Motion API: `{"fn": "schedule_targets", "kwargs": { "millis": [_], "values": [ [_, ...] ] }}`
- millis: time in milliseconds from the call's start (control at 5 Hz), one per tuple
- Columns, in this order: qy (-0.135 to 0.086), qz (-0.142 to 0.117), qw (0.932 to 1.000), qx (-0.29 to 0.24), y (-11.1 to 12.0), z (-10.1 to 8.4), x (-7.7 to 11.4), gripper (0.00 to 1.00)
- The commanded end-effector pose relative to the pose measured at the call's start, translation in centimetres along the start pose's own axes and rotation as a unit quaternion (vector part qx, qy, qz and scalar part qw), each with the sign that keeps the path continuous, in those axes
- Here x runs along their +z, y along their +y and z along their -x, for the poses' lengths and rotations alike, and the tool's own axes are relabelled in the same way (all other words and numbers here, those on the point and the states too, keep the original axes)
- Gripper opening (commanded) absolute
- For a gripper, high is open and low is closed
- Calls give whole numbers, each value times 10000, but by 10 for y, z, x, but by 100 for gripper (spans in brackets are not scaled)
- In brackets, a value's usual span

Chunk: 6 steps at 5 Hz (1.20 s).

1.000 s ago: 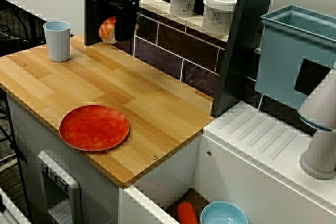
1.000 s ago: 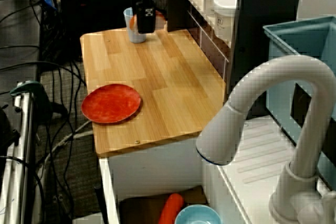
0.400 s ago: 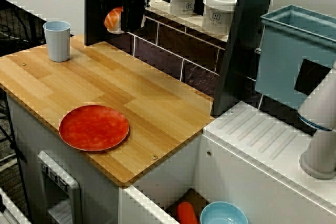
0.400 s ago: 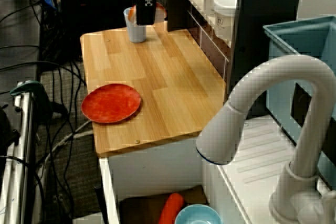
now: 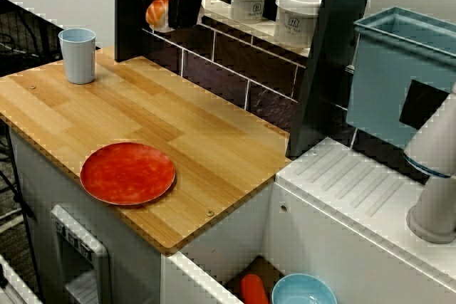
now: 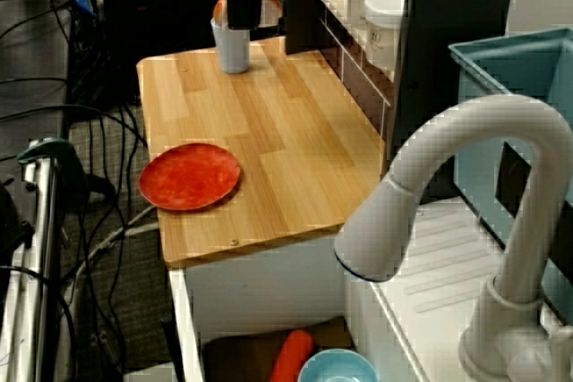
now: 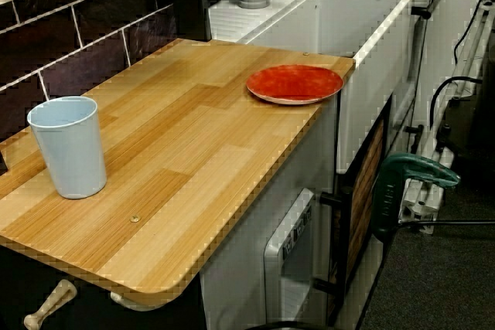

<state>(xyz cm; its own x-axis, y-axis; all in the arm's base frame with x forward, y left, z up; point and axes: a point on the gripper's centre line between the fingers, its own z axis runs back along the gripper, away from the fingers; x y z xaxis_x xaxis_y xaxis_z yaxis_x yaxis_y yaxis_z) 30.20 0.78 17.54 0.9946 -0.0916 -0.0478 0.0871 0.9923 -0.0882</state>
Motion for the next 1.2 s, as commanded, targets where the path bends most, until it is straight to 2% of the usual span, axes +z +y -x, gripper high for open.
{"fn": "schedule_targets", "kwargs": {
  "millis": [0, 600, 1000],
  "values": [
    [-546, -66, 9980, -300, -20, 7, 37, 0],
    [-573, -32, 9977, -363, -25, 13, 43, 0],
    [-529, 11, 9971, -546, -39, 28, 36, 0]
  ]
}}
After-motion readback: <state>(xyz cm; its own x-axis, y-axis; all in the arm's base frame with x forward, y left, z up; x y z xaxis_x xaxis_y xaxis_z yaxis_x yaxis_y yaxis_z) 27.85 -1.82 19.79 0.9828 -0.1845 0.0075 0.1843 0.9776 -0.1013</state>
